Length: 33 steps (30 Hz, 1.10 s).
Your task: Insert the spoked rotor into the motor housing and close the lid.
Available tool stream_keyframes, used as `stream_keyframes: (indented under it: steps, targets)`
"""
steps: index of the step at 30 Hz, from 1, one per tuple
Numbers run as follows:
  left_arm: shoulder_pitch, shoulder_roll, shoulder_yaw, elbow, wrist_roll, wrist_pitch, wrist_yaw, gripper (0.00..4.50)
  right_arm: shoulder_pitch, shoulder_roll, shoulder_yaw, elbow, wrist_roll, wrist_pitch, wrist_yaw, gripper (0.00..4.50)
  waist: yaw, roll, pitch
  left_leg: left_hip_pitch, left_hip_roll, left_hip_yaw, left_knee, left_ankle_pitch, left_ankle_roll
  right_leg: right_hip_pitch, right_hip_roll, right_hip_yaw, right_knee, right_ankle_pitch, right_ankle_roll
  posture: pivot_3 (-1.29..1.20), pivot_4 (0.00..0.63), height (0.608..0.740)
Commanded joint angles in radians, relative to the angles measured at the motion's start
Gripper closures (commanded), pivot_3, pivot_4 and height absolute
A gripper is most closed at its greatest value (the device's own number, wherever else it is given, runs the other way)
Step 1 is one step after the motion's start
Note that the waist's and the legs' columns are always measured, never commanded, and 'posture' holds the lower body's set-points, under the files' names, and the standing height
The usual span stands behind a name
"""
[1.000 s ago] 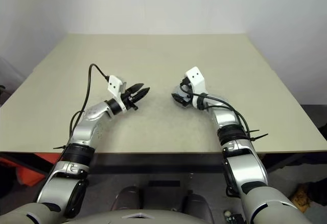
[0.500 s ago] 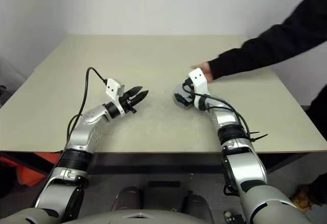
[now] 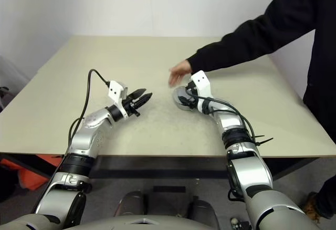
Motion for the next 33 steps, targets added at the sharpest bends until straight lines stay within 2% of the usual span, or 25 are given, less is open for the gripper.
stream_keyframes:
  steps: [1,8,22,33]
  targets:
    - [-0.005,0.006,0.007,-0.042,0.0,-0.005,0.001,2.69,-0.021,-0.016,-0.02,-0.047,0.013,0.007,0.011,1.55,0.0,0.0,0.0,0.0,0.0,0.0,0.0,0.0,0.0,0.0,0.0,0.0,0.0,0.0,0.0,0.0,0.0,0.74]
    - [-0.001,0.01,0.008,-0.049,-0.002,0.002,-0.002,2.69,-0.007,0.003,-0.046,-0.175,0.087,0.096,0.069,1.55,-0.002,0.0,0.0,-0.002,0.0,0.0,0.0,0.0,0.0,-0.003,0.0,0.0,0.0,0.0,0.0,0.0,0.0,0.74]
    - [0.006,0.015,0.006,-0.053,0.001,0.003,-0.008,2.69,-0.047,-0.053,-0.006,-0.072,-0.004,0.02,0.063,1.55,-0.002,0.0,0.0,-0.003,0.0,0.0,0.0,0.0,0.0,-0.003,0.0,0.0,-0.001,0.0,0.0,0.0,0.0,0.74]
    - [0.015,0.015,0.001,-0.066,0.005,0.004,-0.004,2.69,-0.051,-0.053,0.0,-0.053,-0.026,0.009,0.094,1.55,-0.002,0.0,0.0,-0.003,0.0,0.001,0.0,0.0,0.0,-0.003,0.0,0.0,-0.001,0.0,0.0,0.0,0.0,0.74]
